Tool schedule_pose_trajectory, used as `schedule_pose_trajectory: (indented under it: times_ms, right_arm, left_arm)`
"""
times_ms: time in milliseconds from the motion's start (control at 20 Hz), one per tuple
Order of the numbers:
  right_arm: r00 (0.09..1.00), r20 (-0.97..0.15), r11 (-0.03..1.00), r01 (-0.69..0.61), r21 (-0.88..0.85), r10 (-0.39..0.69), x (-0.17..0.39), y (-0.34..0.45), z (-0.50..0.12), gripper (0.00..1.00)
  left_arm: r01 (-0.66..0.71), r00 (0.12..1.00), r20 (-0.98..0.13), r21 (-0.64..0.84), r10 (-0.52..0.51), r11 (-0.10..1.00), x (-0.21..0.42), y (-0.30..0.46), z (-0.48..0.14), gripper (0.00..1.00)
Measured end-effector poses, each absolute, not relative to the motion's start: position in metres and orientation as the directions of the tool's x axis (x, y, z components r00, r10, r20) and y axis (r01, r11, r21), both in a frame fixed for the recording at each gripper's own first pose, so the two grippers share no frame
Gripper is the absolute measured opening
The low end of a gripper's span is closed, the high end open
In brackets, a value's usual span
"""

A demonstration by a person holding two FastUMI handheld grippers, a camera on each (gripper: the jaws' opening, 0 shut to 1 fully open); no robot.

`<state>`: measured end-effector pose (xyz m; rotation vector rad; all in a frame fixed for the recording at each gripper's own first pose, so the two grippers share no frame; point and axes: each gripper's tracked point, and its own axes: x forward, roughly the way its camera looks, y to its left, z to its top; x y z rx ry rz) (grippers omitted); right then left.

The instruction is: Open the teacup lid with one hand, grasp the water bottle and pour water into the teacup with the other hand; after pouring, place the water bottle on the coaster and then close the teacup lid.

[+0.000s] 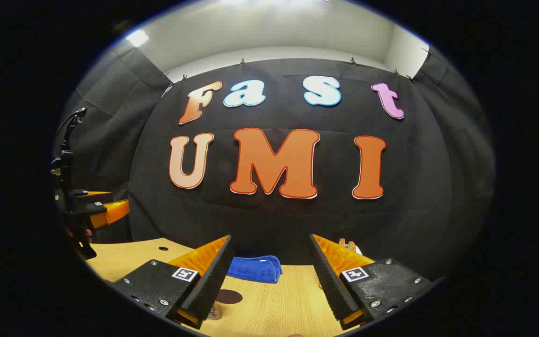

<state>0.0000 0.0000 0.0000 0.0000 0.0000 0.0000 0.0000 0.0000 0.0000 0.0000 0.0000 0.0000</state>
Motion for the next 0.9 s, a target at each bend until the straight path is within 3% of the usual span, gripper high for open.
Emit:
schedule_pose_trajectory:
  times_ms: [900]
  right_arm:
    - [1.0,-0.024,1.0,-0.005,0.003,0.005,-0.002,0.0,-0.005,0.98]
  left_arm:
    - [0.003,1.0,-0.011,-0.003,-0.003,1.0,-0.005,0.002,-0.007,0.96]
